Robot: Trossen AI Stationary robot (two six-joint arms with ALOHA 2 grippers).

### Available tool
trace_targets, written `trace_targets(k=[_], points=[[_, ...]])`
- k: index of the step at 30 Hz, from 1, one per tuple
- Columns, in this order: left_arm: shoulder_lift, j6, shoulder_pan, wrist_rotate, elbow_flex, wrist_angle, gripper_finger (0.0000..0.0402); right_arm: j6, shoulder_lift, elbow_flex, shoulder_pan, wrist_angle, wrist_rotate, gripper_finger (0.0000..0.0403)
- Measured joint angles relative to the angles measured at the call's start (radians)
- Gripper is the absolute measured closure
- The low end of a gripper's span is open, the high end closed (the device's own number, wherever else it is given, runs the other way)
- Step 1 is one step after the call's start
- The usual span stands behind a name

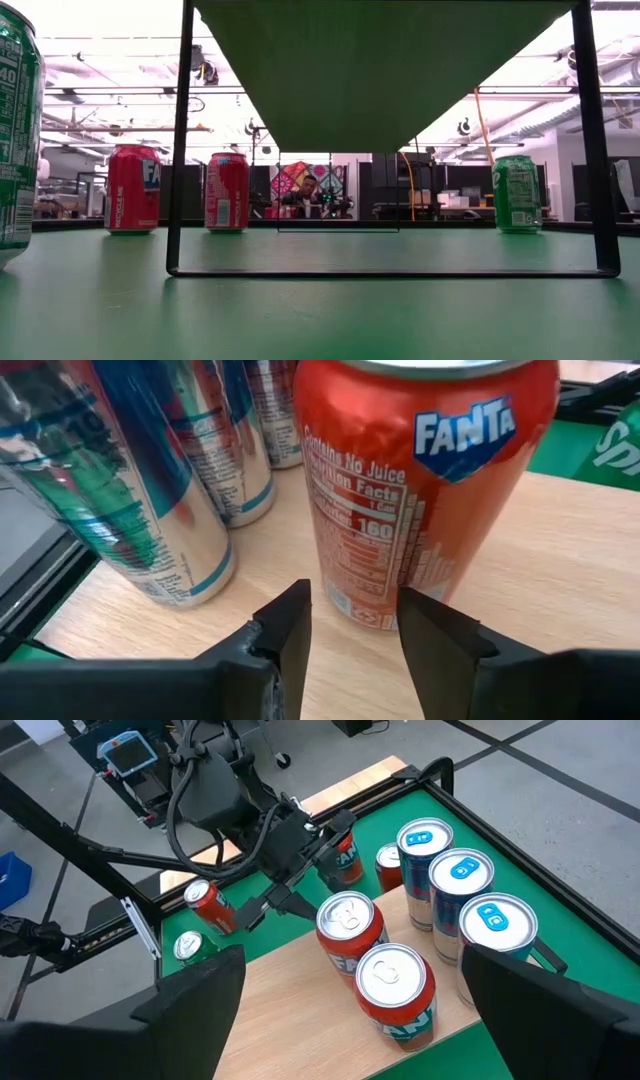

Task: Place canned beverage on shelf
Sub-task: Put the orange soda can on the shelf aligned with the other orange soda can

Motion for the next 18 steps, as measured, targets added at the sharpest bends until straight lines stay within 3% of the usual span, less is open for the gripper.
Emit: trace_targets(k=[14, 18], points=[[0.0, -0.001, 0.001, -0.05, 0.0, 0.033, 0.0256, 0.0, 0.012, 0.0, 0.0, 0.0, 0.0, 0.0038], [-0.006, -0.006, 0.001, -0.042, 0.0, -0.029, 0.0256, 0.007, 0.019, 0.0, 0.0, 0.0, -0.001, 0.0038]])
